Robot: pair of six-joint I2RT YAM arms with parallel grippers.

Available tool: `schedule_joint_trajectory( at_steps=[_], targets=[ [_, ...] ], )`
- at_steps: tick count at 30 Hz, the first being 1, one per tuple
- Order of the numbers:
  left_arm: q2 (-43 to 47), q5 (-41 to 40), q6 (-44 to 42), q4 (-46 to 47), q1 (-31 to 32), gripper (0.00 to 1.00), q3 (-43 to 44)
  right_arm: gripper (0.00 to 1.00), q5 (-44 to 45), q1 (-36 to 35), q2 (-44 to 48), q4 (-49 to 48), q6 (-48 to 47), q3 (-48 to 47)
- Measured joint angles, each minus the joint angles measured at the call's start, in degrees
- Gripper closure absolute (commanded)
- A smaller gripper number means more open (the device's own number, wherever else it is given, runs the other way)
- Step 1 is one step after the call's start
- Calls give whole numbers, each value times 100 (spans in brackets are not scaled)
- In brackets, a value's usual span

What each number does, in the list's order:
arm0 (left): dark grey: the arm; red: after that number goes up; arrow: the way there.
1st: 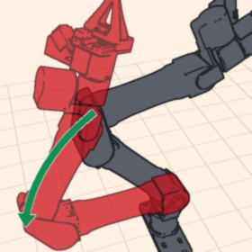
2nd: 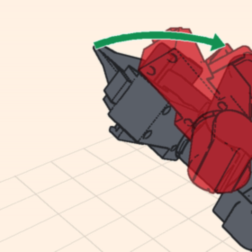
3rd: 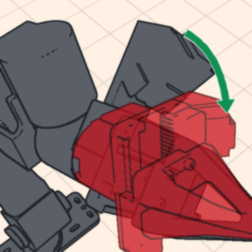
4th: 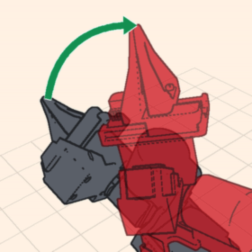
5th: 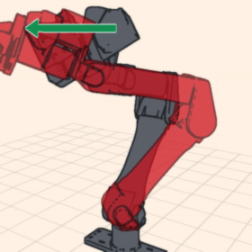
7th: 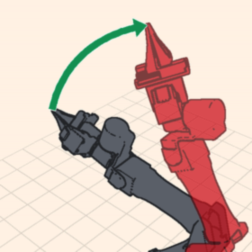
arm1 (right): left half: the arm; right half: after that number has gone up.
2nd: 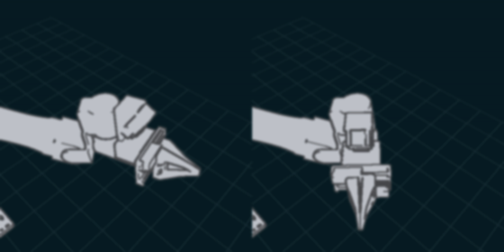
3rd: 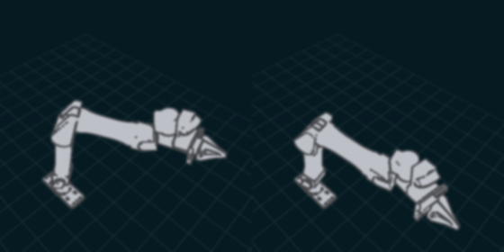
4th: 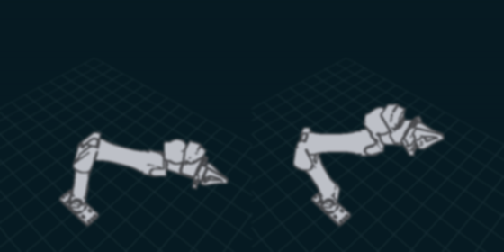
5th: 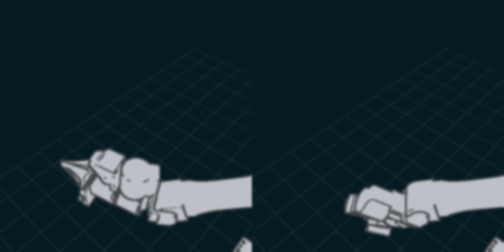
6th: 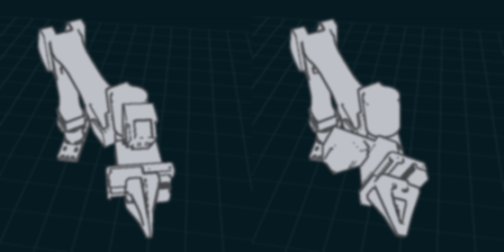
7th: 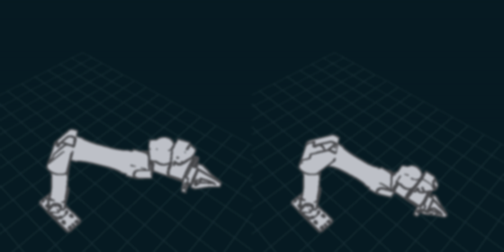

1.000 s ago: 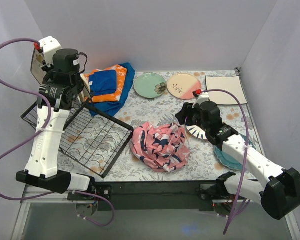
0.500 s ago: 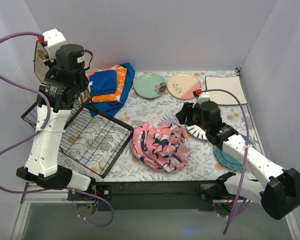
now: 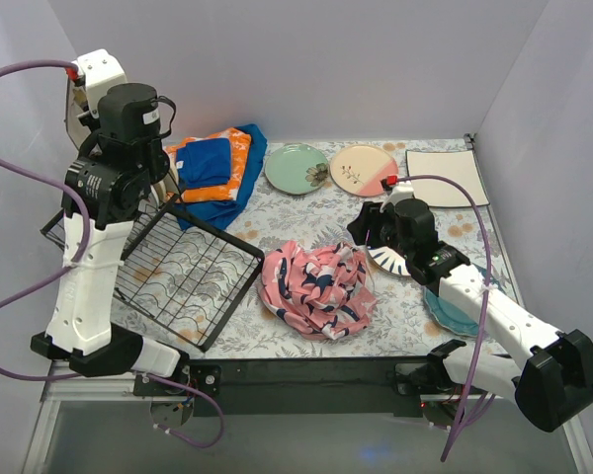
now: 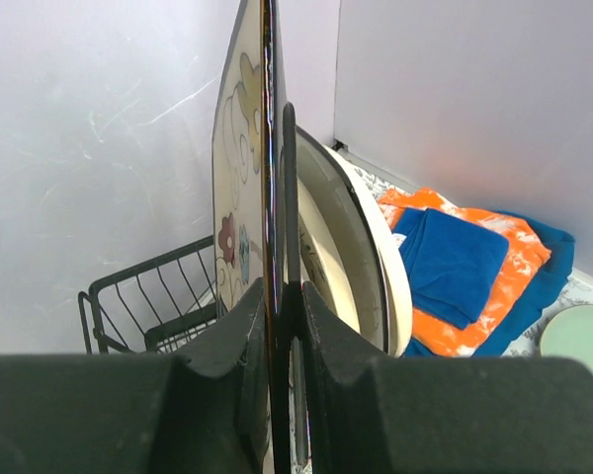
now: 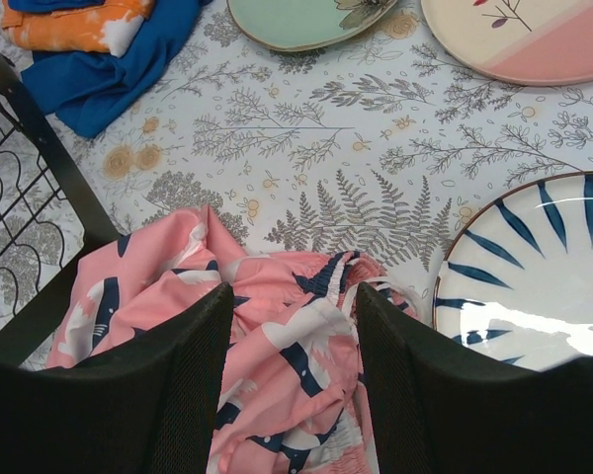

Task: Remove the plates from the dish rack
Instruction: Unload the plate from the dish rack.

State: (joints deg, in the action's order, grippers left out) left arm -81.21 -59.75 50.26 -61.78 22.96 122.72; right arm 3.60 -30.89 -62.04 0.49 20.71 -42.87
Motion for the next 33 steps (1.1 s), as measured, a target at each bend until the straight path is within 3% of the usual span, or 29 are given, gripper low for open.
schedule_joint_trajectory(
  at_steps=[5, 10, 12, 14, 16, 21, 27, 33],
  targets=[
    [11, -262, -396, 326, 170, 100, -87, 41, 39, 2, -35, 2, -2, -48],
    [157, -922, -1432, 1443, 695, 100, -957, 41, 72, 0, -98, 2, -13, -52],
    [304, -1239, -2334, 2457, 964, 100, -1526, 41, 76, 0, -138, 4, -15, -52],
    [498, -1456, -3757, 4124, 1211, 100, -2315, 41, 79, 2, -173, 4, -15, -52],
    [520, -1729, -5530, 6354, 1469, 100, -2953, 41, 79, 0, -201, 4, -17, -52],
    [389, -2092, -7464, 8817, 1746, 100, -3152, 41, 81, 0, -214, 7, -39, -55],
    [326, -2457, -8649, 10205, 2020, 100, -3106, 41, 103, 0, -214, 28, -83, -87],
    [-192, -2514, -9068, 10443, 2490, 100, -2647, 41, 144, 0, -216, 155, -129, -162]
  ],
)
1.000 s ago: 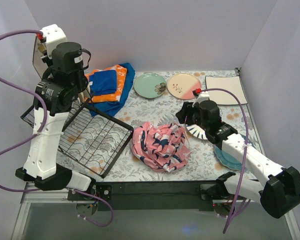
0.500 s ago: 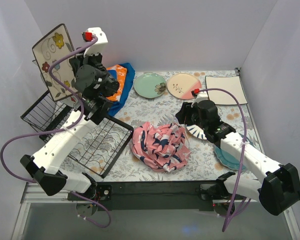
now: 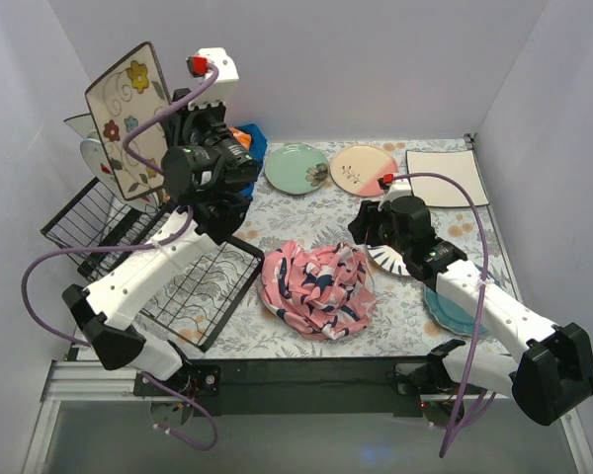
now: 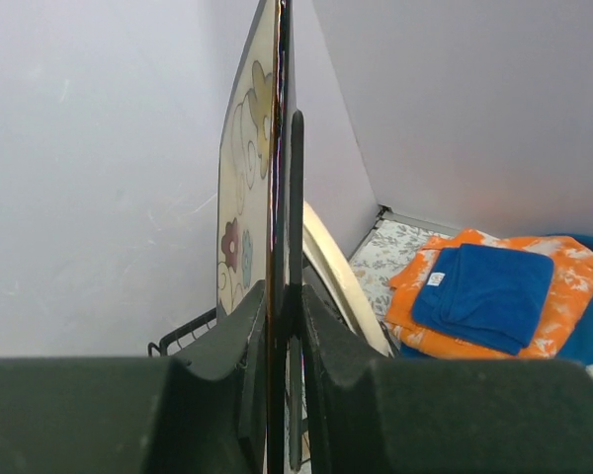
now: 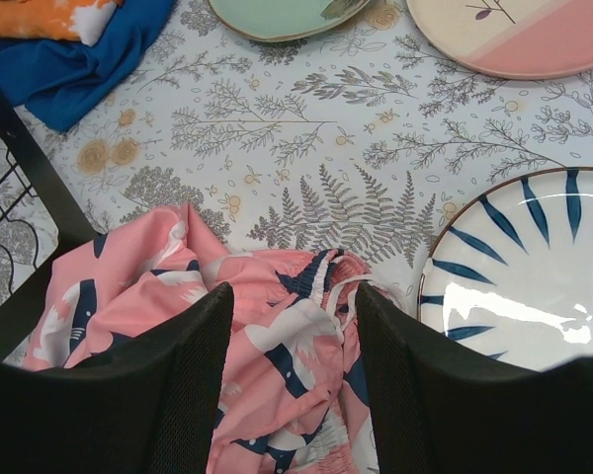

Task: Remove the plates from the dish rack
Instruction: Unload the plate from the dish rack, then place the plate at the corner of the board.

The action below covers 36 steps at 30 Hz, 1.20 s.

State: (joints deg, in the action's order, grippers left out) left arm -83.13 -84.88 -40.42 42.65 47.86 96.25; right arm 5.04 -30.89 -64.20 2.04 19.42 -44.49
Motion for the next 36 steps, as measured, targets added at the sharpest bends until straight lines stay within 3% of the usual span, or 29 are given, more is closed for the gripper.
schedule_joint_trajectory(
  at_steps=[9, 15, 18, 21, 24, 27, 32, 36],
  targets=[
    [-763, 74, -656, 437, 664, 100, 365, 42, 190, 2, -24, 131, 39, -66],
    [-1672, 369, -2057, 2245, 1263, 100, 260, 42, 245, 153, 131, 511, 181, -302],
    [-2205, 476, -2404, 2645, 1506, 100, 201, 42, 127, 411, 363, 535, 249, -433],
    [-2461, 638, -2426, 2767, 1757, 100, -116, 42, -474, 1150, 531, 535, 363, -507],
    [-2476, 859, -2124, 2634, 1978, 100, -614, 42, -1331, 2308, 350, 529, 476, -702],
    [-2297, 1178, -1217, 1871, 2157, 100, -1263, 40, -2201, 3025, -149, 466, 505, -992],
    [-1740, 2199, 1235, -442, 2310, 100, -2245, 36, -3547, 3388, -914, 243, 487, -1091],
    [-1316, 2887, 1952, -824, 2450, 100, -3405, 35, -4350, 3469, -1460, 160, 483, -1158]
  ],
)
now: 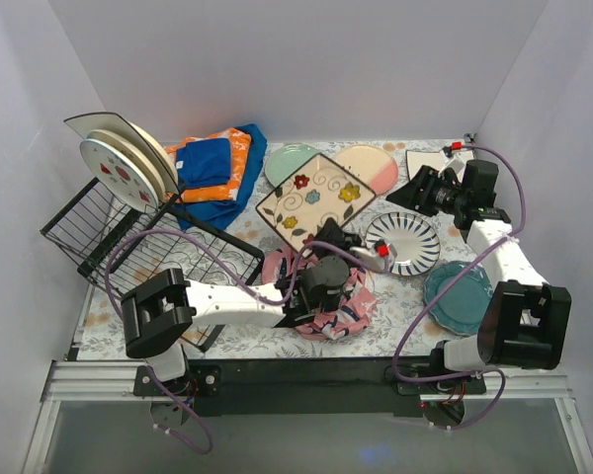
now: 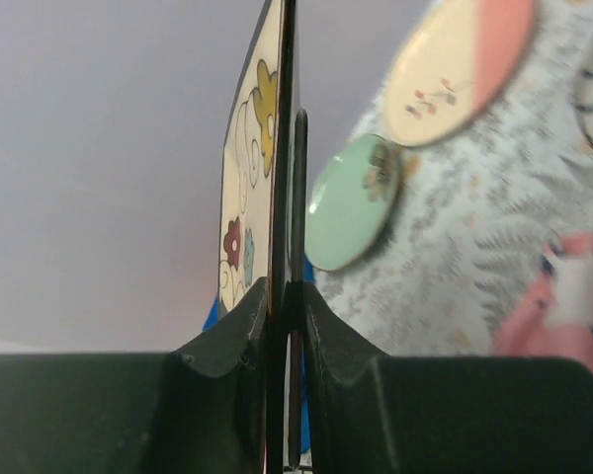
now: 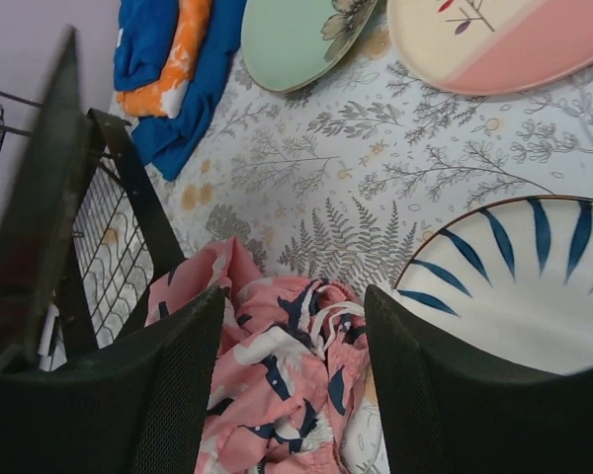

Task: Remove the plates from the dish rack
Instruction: Place the plate at the corner of the board.

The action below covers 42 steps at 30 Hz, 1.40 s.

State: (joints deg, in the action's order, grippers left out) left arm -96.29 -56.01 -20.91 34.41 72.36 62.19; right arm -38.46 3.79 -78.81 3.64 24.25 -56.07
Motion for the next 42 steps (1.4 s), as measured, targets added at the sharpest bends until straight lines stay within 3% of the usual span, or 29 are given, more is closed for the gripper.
schedule_joint_trajectory(
  at_steps=[8, 13, 22, 33, 34, 37, 38, 40, 41, 42],
  targets=[
    [424, 1167, 595, -577, 566, 100, -1834, 34, -953, 11, -345, -319, 142, 7],
    [485, 1615, 249, 98, 815, 100, -2284, 35, -1423, -79, -302, -780, 302, 293],
    [149, 1731, -876, 2004, 852, 100, -2437, 36, -1456, -306, -247, -675, 195, 820],
    [-114, 1755, -1344, 2651, 857, 100, -2437, 39, -1263, -313, 297, -496, 313, 949],
    [-146, 1766, -1364, 2704, 855, 100, -2439, 40, -1272, -321, 339, -505, 345, 999],
    [-247, 1821, -1414, 2778, 841, 100, -2437, 57, -1320, -337, 448, -514, 404, 1172],
    [-269, 1843, -1427, 2785, 835, 100, -2437, 70, -1353, -345, 463, -514, 431, 1217],
    [-348, 1902, -1436, 2796, 813, 100, -2437, 84, -1456, -345, 485, -553, 509, 1300],
    [-389, 1917, -1447, 2800, 804, 100, -2437, 98, -1521, -356, 492, -621, 566, 1344],
    [-431, 1932, -1453, 2815, 800, 100, -2437, 99, -1532, -358, 496, -691, 651, 1388]
  ],
)
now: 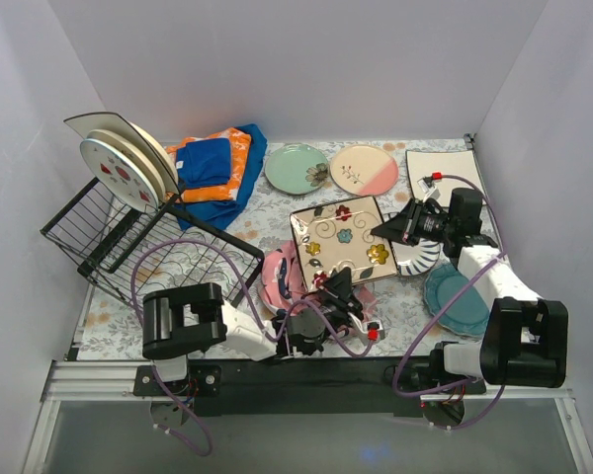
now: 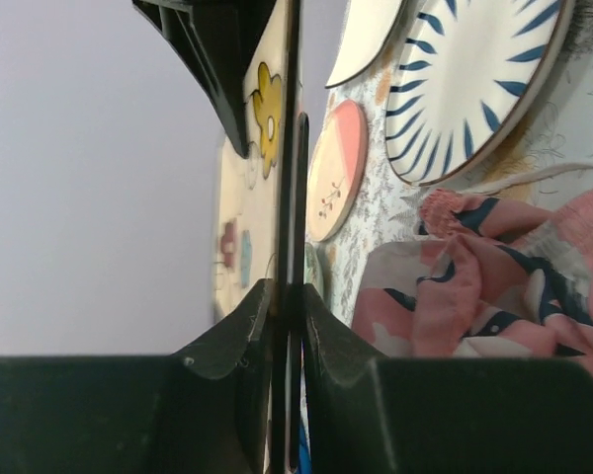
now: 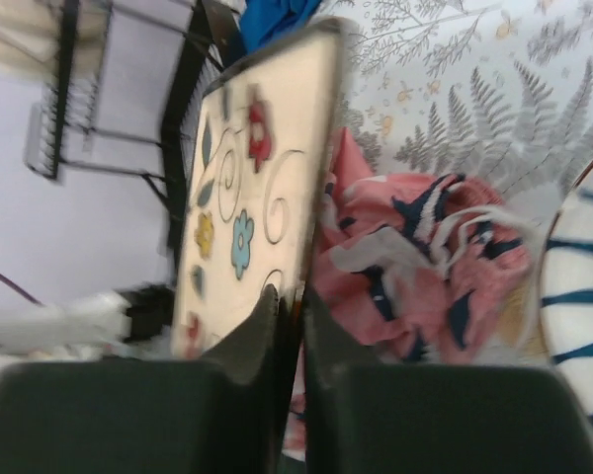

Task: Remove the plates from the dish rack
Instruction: Place the plate at the corner of the board.

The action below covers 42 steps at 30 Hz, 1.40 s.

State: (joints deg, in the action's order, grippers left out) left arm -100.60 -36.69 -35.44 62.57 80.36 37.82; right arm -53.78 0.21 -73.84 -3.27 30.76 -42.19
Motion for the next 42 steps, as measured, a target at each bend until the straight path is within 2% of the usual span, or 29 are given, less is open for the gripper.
schedule_joint_trajectory(
  at_steps=[1, 2, 4, 5, 11, 17, 21, 26, 31, 36, 42],
  targets=[
    [-55, -4, -39, 2, 4, 100, 0, 99, 2, 4, -2, -20, 289, 48],
    [-127, -17, -81, 7, 7, 80, 0, 99, -83, 28, -7, -109, 452, 103],
    [-258, -24, -83, 74, 13, 57, 28, 99, -61, 37, -4, -280, 645, 175],
    [-282, -61, -70, 122, 11, 29, 46, 99, -59, 35, -4, -358, 695, 221],
    [-166, -232, 424, 284, -17, 29, 232, 99, 136, 20, 9, -1515, 1499, 675],
    [87, -269, 1110, 212, -39, 29, 315, 99, 350, 4, -289, -3045, 2406, 584],
    [459, -271, 1847, -234, -39, 29, 315, 99, 627, 107, -975, -4387, 3195, 389],
    [1121, -146, 3274, -1213, -44, 29, 328, 99, 1281, 435, -2050, -5838, 4334, 122],
    [1513, -229, 5023, -2885, -81, 29, 826, 99, 2535, 627, -2658, -6065, 4686, 114],
    [2243, 4, 6920, -4144, -232, 28, 822, 99, 3952, 621, -2715, -5978, 4105, 116],
    [3265, 96, 8126, -4419, -688, 28, 197, 99, 5637, 483, -2763, -5987, 3462, 116]
  ],
)
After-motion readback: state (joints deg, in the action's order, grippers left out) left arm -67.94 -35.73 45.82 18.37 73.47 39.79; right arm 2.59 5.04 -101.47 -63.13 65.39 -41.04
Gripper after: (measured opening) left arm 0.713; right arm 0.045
